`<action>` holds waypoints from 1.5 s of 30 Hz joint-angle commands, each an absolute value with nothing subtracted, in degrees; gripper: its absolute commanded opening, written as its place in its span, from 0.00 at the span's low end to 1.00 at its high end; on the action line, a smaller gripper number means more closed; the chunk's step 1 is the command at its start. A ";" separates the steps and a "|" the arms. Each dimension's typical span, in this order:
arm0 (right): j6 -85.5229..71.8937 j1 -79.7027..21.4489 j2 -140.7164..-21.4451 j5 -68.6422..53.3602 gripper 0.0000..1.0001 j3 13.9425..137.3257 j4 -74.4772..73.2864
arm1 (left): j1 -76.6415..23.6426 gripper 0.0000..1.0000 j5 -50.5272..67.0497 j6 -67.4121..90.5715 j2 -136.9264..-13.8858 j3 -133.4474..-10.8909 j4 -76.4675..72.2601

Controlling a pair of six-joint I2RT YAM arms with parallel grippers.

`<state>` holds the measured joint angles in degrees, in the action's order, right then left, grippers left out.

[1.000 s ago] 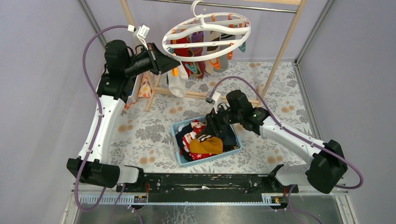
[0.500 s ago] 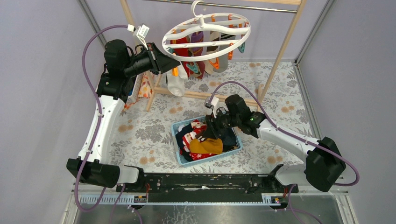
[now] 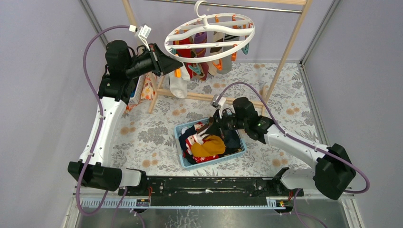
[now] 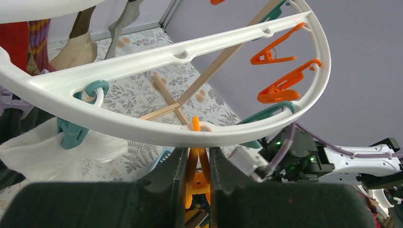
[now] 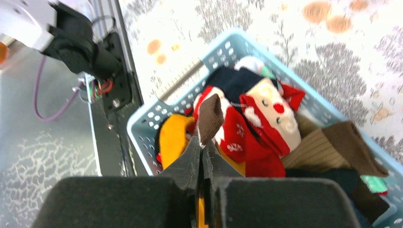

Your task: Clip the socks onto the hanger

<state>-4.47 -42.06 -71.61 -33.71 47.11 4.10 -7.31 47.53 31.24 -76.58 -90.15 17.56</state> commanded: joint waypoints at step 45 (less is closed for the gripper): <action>-70.88 -37.32 -102.24 -42.08 0.00 70.41 98.11 | -6.39 0.04 63.41 54.58 -74.60 -80.86 -11.52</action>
